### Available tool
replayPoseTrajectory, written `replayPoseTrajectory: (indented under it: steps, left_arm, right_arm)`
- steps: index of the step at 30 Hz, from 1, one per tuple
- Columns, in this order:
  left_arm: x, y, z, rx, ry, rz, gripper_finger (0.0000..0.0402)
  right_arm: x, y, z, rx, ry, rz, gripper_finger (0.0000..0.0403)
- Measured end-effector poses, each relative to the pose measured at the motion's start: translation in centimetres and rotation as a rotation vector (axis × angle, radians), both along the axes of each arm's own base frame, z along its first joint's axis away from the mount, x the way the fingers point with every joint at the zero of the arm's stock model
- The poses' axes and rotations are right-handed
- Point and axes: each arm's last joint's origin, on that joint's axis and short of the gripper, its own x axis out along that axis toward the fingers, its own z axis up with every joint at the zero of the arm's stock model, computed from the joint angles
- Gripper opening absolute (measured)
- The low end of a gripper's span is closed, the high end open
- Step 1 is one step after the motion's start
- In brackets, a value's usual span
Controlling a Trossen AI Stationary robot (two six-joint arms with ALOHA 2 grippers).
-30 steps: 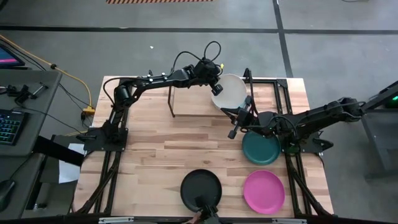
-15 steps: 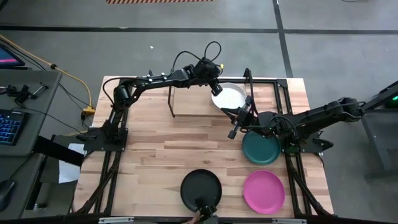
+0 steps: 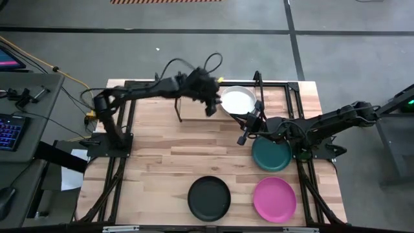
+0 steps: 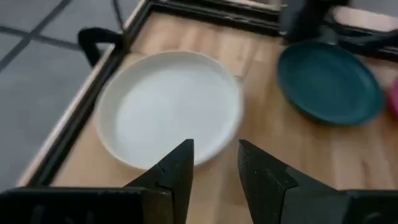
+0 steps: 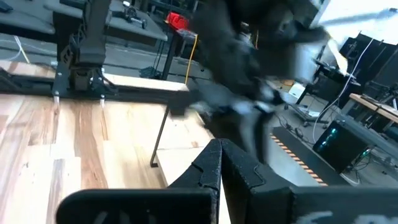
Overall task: Place and stack plates onto a shelf
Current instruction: Put the dark green plate on the shelf
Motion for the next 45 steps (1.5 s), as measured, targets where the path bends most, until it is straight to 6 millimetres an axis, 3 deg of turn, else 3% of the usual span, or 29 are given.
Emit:
replayPoseTrajectory:
  steps: [5,11,15,19,28,33,38,45]
  left_arm:
    - [-5.0,-4.3,-0.4,0.031,-0.152,-0.004,0.0113]
    - [-11.9,-8.8,-2.3,0.019,-0.404,-0.044,0.0113]
    - [-15.5,-10.8,-3.7,0.052,-0.57,-0.106,0.0113]
    - [-18.0,-11.6,-4.3,0.132,-0.716,-0.144,0.0113]
    - [-19.4,-11.8,-4.4,0.171,-0.771,-0.15,0.0113]
    - [-19.4,-11.8,-4.4,0.17,-0.766,-0.15,0.0113]
    - [-19.4,-11.8,-4.5,0.169,-0.762,-0.15,0.0113]
    - [-19.3,-11.8,-4.8,0.161,-0.725,-0.151,0.0113]
  right_arm:
    - [0.0,0.0,-0.1,0.021,0.001,-0.003,0.0]
    - [0.0,0.0,0.0,0.029,-0.013,-0.003,0.0]
    - [0.0,0.1,0.0,0.035,-0.015,0.027,0.0]
    - [0.1,0.1,0.0,0.068,-0.031,0.033,0.0]
    - [0.2,0.2,0.8,0.161,-0.117,0.033,0.0007]
    - [0.3,1.6,3.0,0.271,-0.063,0.096,0.0057]
    - [1.1,3.9,3.8,0.4,0.176,0.096,0.0124]
    - [1.6,6.5,0.7,0.647,0.614,-0.031,0.0149]
